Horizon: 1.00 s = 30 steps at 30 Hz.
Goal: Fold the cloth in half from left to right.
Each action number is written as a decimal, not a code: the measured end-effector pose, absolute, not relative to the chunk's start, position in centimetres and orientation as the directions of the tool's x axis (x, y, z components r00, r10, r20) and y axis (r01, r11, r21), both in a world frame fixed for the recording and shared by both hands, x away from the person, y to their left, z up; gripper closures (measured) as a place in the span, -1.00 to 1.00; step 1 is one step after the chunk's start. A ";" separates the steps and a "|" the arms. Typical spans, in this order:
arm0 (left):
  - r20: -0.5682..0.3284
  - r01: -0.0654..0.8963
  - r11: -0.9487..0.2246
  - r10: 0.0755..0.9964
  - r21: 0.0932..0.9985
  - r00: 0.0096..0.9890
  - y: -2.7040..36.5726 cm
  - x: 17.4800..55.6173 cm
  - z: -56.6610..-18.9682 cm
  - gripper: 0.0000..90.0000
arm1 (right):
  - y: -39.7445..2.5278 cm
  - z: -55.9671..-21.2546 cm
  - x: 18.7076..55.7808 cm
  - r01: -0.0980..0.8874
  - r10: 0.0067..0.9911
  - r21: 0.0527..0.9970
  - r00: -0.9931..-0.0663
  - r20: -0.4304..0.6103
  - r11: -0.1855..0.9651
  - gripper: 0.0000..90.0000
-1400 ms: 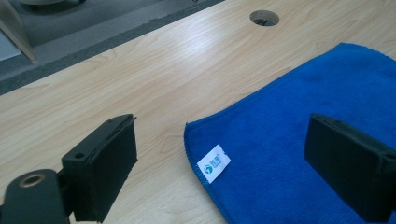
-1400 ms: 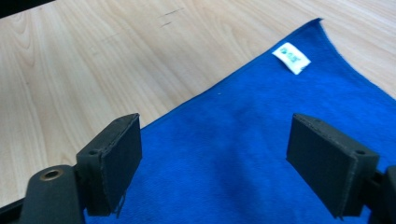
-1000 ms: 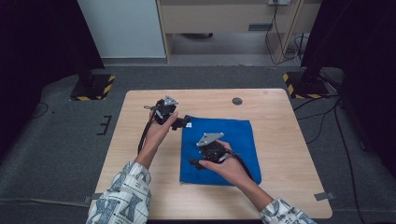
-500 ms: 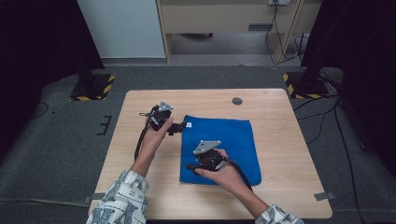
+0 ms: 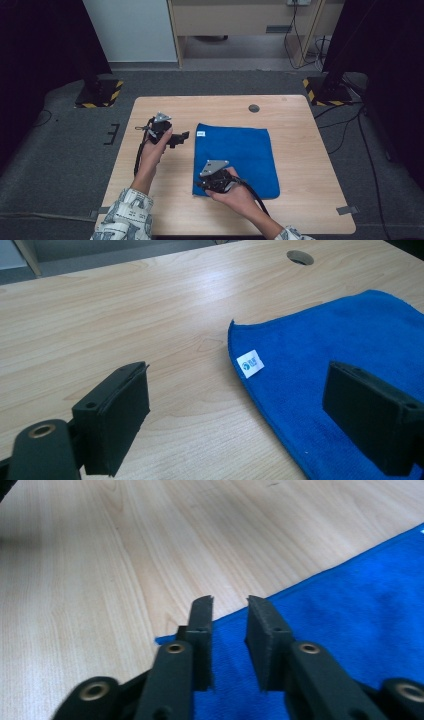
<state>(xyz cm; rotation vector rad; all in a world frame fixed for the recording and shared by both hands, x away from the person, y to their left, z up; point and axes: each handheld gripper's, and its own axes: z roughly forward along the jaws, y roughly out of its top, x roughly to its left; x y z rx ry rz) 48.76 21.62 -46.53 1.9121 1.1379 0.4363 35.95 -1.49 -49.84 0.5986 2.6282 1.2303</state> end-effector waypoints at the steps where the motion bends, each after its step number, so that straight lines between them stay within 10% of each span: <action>1: -0.113 0.548 -0.236 0.841 0.803 0.529 21.5 48.7 -46.6 -0.76 | -1.4 -49.9 35.8 0.281 0.428 0.766 -0.904 0.009 0.578 0.71; 17: -0.121 0.559 -0.257 0.826 0.789 0.550 21.2 48.3 -46.9 -0.76 | 1.1 -51.5 34.0 0.285 0.430 0.732 -0.903 -0.011 0.619 0.00; 30: -0.126 0.565 -0.266 0.819 0.781 0.560 20.9 48.3 -47.2 -0.76 | 1.1 -52.4 34.0 0.303 0.450 0.708 -0.893 -0.024 0.638 0.61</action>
